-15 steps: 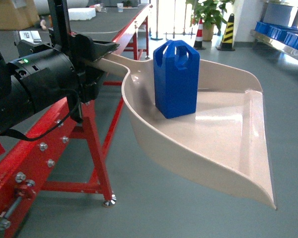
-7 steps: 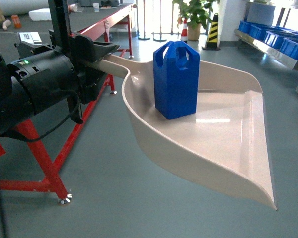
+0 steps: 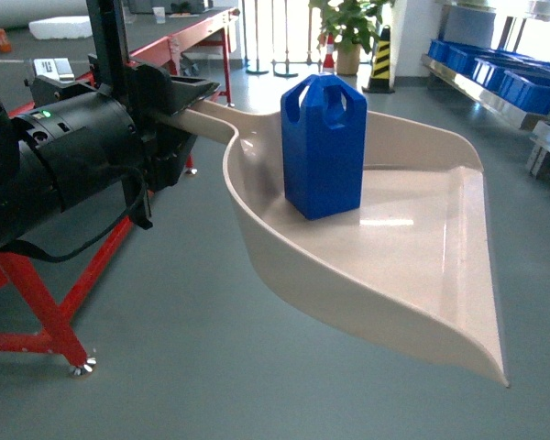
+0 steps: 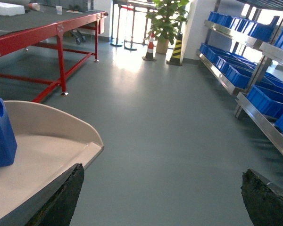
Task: Place part in tray to right shelf
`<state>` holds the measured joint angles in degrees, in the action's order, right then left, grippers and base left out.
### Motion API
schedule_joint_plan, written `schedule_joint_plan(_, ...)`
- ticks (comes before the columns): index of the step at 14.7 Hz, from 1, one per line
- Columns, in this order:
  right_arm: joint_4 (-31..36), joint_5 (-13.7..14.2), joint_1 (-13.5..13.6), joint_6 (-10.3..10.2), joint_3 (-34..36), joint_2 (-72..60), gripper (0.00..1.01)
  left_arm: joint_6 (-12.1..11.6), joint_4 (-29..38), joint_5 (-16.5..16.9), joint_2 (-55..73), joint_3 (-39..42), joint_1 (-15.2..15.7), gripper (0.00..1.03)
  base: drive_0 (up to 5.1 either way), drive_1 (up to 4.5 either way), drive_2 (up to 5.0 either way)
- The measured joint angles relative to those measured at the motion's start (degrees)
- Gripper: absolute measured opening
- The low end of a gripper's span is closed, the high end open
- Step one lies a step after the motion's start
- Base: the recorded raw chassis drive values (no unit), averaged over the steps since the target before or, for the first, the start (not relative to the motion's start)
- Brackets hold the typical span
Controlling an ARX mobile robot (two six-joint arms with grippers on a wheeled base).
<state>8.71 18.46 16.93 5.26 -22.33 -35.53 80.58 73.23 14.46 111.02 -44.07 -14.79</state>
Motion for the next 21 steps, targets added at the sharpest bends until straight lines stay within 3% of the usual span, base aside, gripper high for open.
schedule_joint_plan(4, 0.1, 0.0, 0.0, 0.0, 0.0, 0.0, 0.98, 0.0, 0.1, -0.1, 0.0, 0.0, 0.1, 0.14, 5.0, -2.44, -2.4)
schedule_joint_plan(8, -0.1, 0.5, 0.0, 0.0, 0.0, 0.0, 0.98, 0.0, 0.1, 0.8, 0.0, 0.0, -1.1, 0.14, 0.0, 0.00, 0.0)
schedule_joint_plan(21, 0.0, 0.1, 0.0, 0.0, 0.0, 0.0, 0.98, 0.0, 0.1, 0.1, -0.1, 0.2, 0.0, 0.14, 0.1, 3.86, -3.7)
